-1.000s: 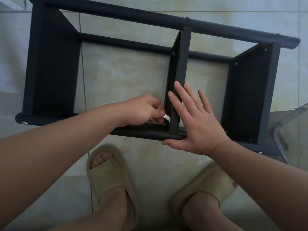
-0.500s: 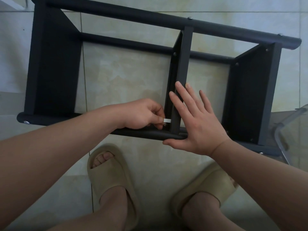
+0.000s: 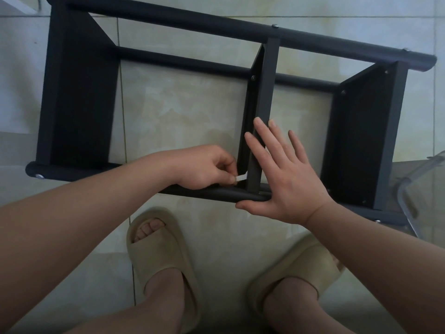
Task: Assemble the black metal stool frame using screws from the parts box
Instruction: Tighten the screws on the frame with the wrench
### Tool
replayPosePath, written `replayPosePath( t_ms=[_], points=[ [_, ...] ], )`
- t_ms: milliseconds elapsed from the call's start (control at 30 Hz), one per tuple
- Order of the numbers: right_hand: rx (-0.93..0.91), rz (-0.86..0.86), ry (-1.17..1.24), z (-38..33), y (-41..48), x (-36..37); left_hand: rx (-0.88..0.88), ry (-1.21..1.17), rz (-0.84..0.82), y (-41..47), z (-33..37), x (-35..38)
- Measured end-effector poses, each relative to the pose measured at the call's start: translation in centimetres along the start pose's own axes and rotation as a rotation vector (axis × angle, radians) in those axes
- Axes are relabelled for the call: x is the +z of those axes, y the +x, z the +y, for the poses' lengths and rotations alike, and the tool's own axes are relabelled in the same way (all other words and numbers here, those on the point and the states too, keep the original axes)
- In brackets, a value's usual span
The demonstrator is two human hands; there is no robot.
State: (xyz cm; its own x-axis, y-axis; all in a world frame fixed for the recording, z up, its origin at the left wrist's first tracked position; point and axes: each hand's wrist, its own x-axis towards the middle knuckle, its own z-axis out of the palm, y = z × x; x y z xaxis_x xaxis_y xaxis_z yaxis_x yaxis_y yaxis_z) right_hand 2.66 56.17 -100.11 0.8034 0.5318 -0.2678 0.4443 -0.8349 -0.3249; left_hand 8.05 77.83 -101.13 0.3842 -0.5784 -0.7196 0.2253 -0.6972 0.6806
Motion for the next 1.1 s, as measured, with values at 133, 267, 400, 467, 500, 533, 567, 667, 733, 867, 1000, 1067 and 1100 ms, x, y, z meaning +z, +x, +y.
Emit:
replayPosePath(
  t_ms=[133,267,400,467,500,533,567,667,733,867,1000,1067,1100],
  points=[
    [0.001,-0.006,0.000,0.0,0.0,0.0,0.016,0.138,0.090,-0.4,-0.1,-1.2],
    [0.000,-0.003,0.002,0.0,0.0,0.0,0.070,0.193,0.164,-0.4,0.4,-1.1],
    [-0.005,-0.005,-0.002,0.0,0.0,0.0,0.062,0.058,0.184,0.2,0.9,-0.7],
    [-0.005,-0.006,-0.004,0.0,0.0,0.0,0.016,-0.101,0.189,0.4,1.0,-0.3],
    [-0.005,-0.008,-0.006,0.0,0.0,0.1,-0.016,-0.206,0.183,0.5,1.1,0.0],
    [-0.004,-0.009,-0.007,0.0,0.0,0.1,-0.050,-0.322,0.171,0.4,1.2,0.2],
    [-0.003,-0.009,-0.006,0.0,0.0,0.1,-0.081,-0.441,0.155,0.4,1.3,0.3],
    [-0.002,-0.004,0.003,0.0,0.0,0.1,-0.135,-0.686,0.119,0.4,1.6,0.7],
    [-0.002,-0.003,0.002,0.0,0.0,0.1,-0.147,-0.707,0.131,0.4,1.6,0.8],
    [-0.003,-0.001,0.001,0.1,0.0,0.1,-0.134,-0.681,0.187,0.6,1.6,1.0],
    [-0.002,0.001,0.008,0.1,0.0,0.1,-0.094,-0.583,0.250,0.8,1.6,1.1],
    [-0.003,0.005,0.013,0.1,0.0,0.1,-0.088,-0.592,0.275,0.9,1.6,1.1],
    [-0.003,0.008,0.014,0.1,0.0,0.1,-0.089,-0.607,0.285,0.9,1.5,1.1]
  ],
)
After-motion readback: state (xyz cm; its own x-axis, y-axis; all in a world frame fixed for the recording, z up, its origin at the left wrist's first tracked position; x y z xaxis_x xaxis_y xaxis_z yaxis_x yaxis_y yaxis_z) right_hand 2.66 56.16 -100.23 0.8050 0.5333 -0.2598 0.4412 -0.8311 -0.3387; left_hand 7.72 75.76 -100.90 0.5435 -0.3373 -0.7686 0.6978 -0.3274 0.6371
